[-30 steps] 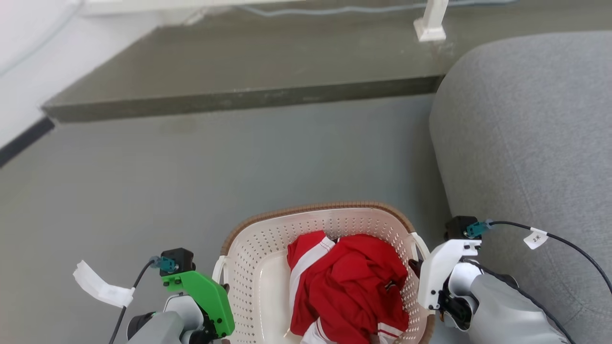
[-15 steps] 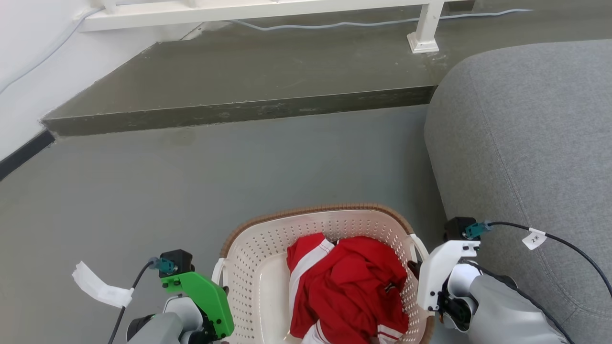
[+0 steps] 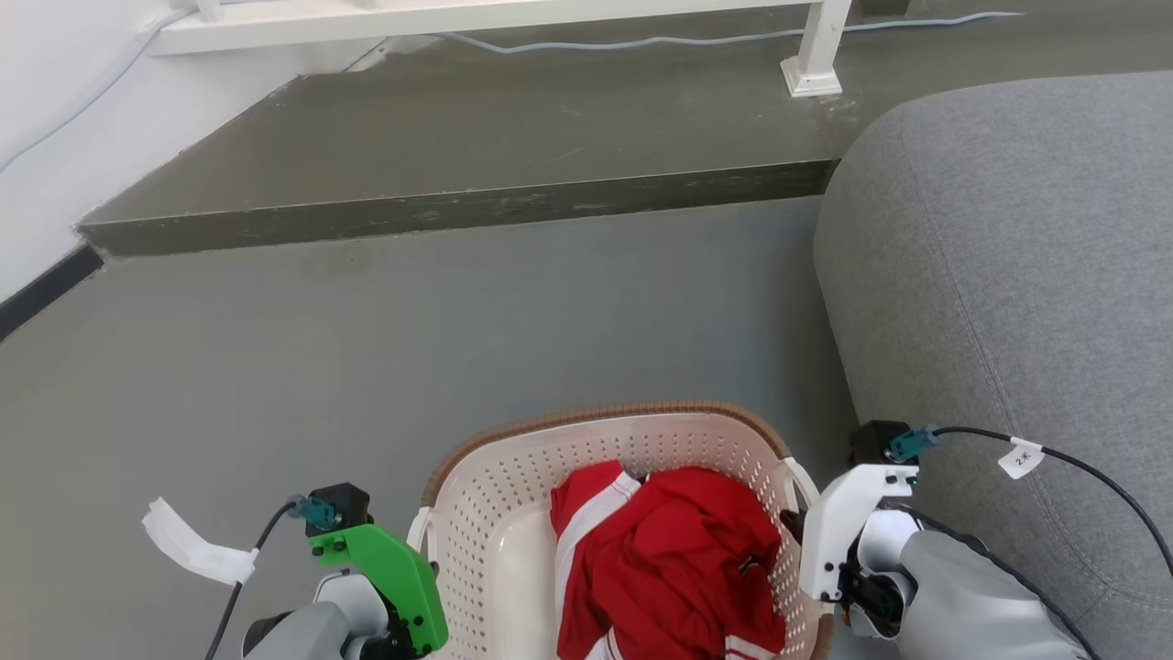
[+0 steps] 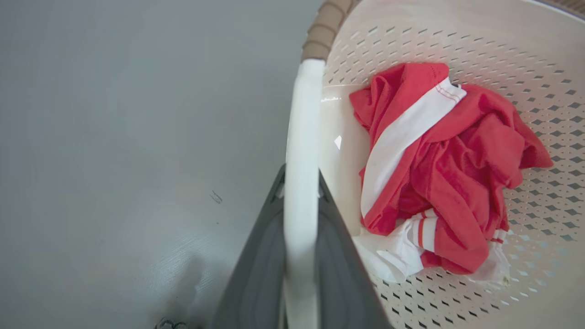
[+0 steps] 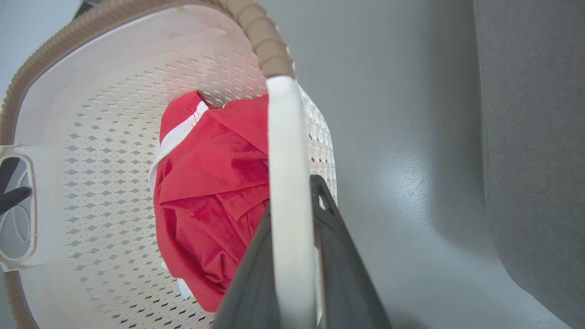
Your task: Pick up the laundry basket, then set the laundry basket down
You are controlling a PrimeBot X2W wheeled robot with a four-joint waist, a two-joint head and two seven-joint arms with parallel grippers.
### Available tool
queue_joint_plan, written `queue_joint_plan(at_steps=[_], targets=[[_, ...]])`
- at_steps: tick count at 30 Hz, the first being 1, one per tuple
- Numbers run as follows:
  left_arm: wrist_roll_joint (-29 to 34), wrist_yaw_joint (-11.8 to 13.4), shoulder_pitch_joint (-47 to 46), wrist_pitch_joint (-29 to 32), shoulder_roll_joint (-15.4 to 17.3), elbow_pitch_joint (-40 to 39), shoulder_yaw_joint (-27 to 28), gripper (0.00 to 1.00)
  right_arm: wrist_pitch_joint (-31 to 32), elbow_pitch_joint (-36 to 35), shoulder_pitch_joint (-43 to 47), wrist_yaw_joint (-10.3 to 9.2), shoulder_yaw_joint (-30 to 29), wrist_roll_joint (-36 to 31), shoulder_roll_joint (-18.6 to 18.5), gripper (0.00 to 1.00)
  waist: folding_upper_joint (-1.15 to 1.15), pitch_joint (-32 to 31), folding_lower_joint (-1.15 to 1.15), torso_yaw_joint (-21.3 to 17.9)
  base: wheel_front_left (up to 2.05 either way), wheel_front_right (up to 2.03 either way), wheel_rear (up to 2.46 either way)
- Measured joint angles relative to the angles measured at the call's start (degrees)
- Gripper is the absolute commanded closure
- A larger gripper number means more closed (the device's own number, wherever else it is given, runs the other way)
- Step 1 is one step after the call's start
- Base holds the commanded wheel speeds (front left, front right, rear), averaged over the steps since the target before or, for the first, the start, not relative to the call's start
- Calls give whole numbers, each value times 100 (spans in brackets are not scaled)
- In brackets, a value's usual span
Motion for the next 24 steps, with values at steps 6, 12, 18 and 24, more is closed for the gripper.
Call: queue_joint_plan(at_steps=[6,12,18,24], targets=[[-40,0,0,76,0,51,-15,100,42,10,1,-4,49,46,0,100,0,25,0,-4,0,0,0],[-55,0,-8,127,0,74,-27,100,47,10,-1,-4,99,104,0,100,0,81,0,-8,0,0,0],[-56,0,-56,130,0,98,-36,100,45,5,-27,-4,152,159,-3,100,0,210,0,-14,0,0,0],[-53,0,-285,67,0,118,-51,100,-30,-9,-214,-5,166,204,-18,100,0,401,0,-20,0,0,0]])
